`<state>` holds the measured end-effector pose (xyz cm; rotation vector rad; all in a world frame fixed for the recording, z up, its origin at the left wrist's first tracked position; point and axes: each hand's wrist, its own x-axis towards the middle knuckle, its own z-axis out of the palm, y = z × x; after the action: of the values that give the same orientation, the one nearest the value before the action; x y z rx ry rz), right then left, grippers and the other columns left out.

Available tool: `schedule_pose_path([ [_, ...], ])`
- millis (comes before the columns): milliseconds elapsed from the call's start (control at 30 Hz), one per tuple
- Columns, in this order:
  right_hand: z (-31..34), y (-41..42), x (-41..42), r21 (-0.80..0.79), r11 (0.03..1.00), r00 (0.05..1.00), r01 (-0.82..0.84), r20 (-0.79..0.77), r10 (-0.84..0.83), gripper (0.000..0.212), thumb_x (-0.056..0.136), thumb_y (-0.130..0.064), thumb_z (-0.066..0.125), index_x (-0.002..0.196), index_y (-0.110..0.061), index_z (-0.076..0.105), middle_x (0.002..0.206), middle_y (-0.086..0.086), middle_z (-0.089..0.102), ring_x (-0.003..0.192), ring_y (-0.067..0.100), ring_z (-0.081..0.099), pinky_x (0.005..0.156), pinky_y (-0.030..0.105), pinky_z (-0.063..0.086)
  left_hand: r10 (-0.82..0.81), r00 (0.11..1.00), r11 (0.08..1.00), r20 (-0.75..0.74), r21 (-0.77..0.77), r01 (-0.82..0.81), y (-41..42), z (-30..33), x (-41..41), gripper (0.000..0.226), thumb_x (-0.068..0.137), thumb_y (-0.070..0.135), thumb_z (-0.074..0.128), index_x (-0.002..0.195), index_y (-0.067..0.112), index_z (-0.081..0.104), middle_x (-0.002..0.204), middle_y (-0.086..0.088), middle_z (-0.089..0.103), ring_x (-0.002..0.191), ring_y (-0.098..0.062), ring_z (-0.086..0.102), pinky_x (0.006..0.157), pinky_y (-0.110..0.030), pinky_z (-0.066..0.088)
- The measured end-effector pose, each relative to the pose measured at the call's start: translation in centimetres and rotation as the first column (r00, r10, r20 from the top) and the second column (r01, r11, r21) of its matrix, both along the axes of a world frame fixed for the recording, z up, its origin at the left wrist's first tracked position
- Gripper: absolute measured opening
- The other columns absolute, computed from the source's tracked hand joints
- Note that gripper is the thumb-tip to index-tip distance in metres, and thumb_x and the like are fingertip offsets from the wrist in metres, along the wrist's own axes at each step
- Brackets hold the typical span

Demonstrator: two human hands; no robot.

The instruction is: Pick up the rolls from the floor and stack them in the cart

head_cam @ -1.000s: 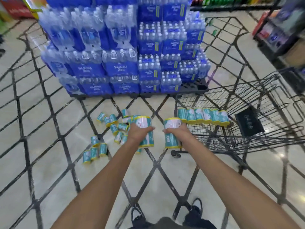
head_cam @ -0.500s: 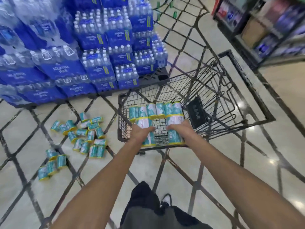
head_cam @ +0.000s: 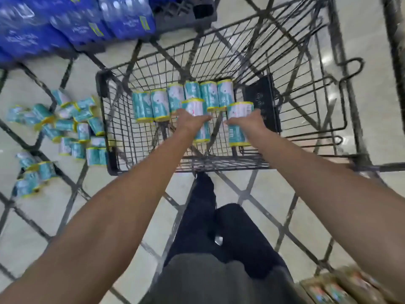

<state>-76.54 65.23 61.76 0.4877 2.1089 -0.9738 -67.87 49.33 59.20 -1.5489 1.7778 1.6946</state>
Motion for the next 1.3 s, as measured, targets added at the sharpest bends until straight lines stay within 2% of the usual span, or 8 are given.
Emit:
schedule_pose_path([
  [167,-9.4,-0.8,-3.4,0.107,0.991,0.996,-0.075,0.05,0.07,0.111,0.071,-0.031,0.092,0.151,-0.003,0.021,0.15,0.014,0.045,0.136,0.03,0.049,0.108,0.037,0.046,-0.033,0.994,0.999,0.104,-0.007,0.034,1.4,-9.3,-4.1,0.125,0.076,0.039,0.086,0.157,0.001,0.0,0.159,-0.014,0.03,0.144,-0.029,0.034,0.116,-0.036,0.032],
  [367,-19.3,-0.5,-5.3,0.187,0.968,0.982,-0.167,0.121,0.146,0.117,0.075,-0.038,0.089,0.159,-0.011,0.011,0.157,0.013,0.04,0.142,0.029,0.043,0.113,0.033,0.039,-0.098,0.95,0.995,0.295,0.013,0.099,3.3,-19.7,-6.2,0.125,0.075,0.045,0.085,0.157,0.001,0.002,0.159,-0.017,0.03,0.143,-0.033,0.037,0.114,-0.043,0.038],
  [567,-23.1,-1.6,-6.3,0.266,0.951,0.988,-0.154,0.053,0.145,0.117,0.064,-0.051,0.092,0.153,-0.012,0.025,0.145,0.014,0.05,0.13,0.028,0.055,0.101,0.036,0.048,-0.099,0.936,0.993,0.337,-0.028,0.115,3.9,-22.5,-9.1,0.119,0.071,0.047,0.085,0.155,0.002,0.014,0.148,-0.02,0.043,0.134,-0.035,0.047,0.105,-0.047,0.047],
  [667,-23.1,-1.8,-7.1,0.255,0.96,0.993,-0.116,0.043,0.108,0.09,0.072,-0.036,0.085,0.144,-0.013,0.036,0.137,0.012,0.057,0.121,0.028,0.061,0.096,0.034,0.05,-0.056,0.946,0.997,0.319,-0.025,0.067,4.0,-22.8,-9.8,0.103,0.077,0.032,0.079,0.154,0.004,0.017,0.143,-0.018,0.048,0.127,-0.033,0.053,0.099,-0.04,0.051],
  [800,-23.1,-1.3,-6.8,0.213,0.972,0.995,-0.096,-0.003,0.099,0.076,0.064,-0.026,0.069,0.135,-0.015,0.043,0.127,0.014,0.06,0.11,0.032,0.065,0.093,0.044,0.056,-0.11,0.936,0.988,0.334,-0.065,0.14,4.8,-22.4,-9.3,0.077,0.076,0.025,0.074,0.141,0.007,0.036,0.132,-0.017,0.052,0.119,-0.035,0.056,0.094,-0.042,0.053],
  [1033,-18.4,-0.4,-4.3,0.228,0.909,0.933,-0.35,-0.005,0.36,0.042,0.093,-0.022,0.057,0.133,-0.014,0.047,0.132,0.011,0.056,0.109,0.031,0.062,0.078,0.036,0.05,-0.189,0.929,0.972,0.319,-0.076,0.224,5.3,-17.9,-7.1,0.07,0.085,0.016,0.065,0.146,0.007,0.032,0.136,-0.019,0.049,0.115,-0.033,0.059,0.09,-0.046,0.057],
  [1167,-10.9,0.2,-3.3,0.242,0.751,0.756,-0.614,-0.092,0.648,0.047,0.098,-0.028,0.053,0.143,-0.013,0.046,0.14,0.013,0.054,0.126,0.033,0.054,0.098,0.045,0.049,-0.369,0.864,0.877,0.341,-0.179,0.445,4.1,-9.9,-4.9,0.067,0.088,0.027,0.058,0.148,0.011,0.031,0.145,-0.017,0.038,0.126,-0.039,0.049,0.097,-0.051,0.051],
  [1300,-1.2,-0.8,-2.1,0.319,0.562,0.514,-0.763,-0.228,0.827,0.051,0.098,-0.037,0.052,0.144,-0.014,0.049,0.134,0.018,0.058,0.124,0.038,0.055,0.099,0.048,0.049,-0.513,0.736,0.654,0.442,-0.355,0.668,2.5,1.1,-1.6,0.061,0.094,0.038,0.052,0.147,0.014,0.033,0.147,-0.018,0.038,0.131,-0.04,0.043,0.1,-0.053,0.044],
])
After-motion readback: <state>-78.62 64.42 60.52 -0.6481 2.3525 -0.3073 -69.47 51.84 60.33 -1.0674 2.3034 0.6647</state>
